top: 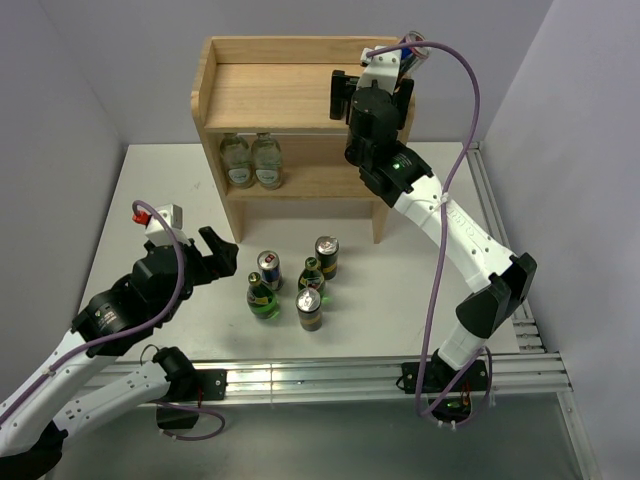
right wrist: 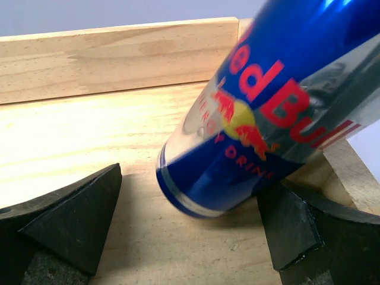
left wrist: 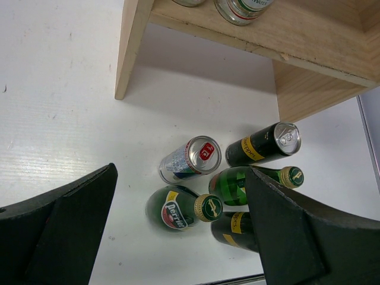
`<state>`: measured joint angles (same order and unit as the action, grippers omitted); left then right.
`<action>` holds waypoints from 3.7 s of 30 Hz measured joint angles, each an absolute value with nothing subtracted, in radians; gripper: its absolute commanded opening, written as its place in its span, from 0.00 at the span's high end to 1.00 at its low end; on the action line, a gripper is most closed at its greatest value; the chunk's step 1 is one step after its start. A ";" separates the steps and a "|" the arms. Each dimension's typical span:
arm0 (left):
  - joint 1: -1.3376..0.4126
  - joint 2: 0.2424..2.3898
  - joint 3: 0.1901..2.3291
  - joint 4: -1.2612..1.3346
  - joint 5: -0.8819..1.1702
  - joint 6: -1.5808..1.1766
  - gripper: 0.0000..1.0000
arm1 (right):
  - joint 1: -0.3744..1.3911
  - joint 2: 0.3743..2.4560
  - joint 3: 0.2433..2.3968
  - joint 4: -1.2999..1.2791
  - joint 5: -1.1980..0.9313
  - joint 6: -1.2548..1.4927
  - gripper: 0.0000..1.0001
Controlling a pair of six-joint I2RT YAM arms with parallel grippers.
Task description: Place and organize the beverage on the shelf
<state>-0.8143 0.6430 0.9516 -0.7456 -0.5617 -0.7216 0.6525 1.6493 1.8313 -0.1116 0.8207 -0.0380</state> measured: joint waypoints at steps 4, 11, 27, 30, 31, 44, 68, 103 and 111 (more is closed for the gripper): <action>-0.814 0.643 0.952 -0.746 -0.562 -0.722 0.04 | 0.653 1.649 1.830 -0.111 0.823 -0.039 0.05; -0.814 0.638 0.951 -0.746 -0.561 -0.722 0.04 | 0.650 1.649 1.826 -0.104 0.862 -0.054 0.41; -0.814 0.636 0.947 -0.746 -0.553 -0.719 0.04 | 0.654 1.702 1.874 -0.079 0.881 -0.075 0.92; -0.814 0.636 0.946 -0.746 -0.553 -0.719 0.04 | 0.658 1.703 1.872 -0.071 0.881 -0.071 0.96; -0.814 0.636 0.946 -0.746 -0.553 -0.719 0.04 | 0.659 1.703 1.871 -0.067 0.882 -0.071 0.96; -0.814 0.636 0.946 -0.746 -0.550 -0.719 0.04 | 0.691 1.659 1.790 0.014 0.897 -0.060 0.81; -0.814 0.632 0.946 -0.746 -0.547 -0.719 0.04 | 0.823 1.534 1.720 -0.088 1.002 -0.031 0.00; -0.815 0.580 0.935 -0.741 -0.511 -0.718 0.03 | 0.731 1.953 2.261 -0.284 1.154 -0.042 0.28; -0.816 0.580 0.935 -0.741 -0.509 -0.718 0.03 | 0.712 1.953 2.249 -0.266 1.143 -0.023 0.95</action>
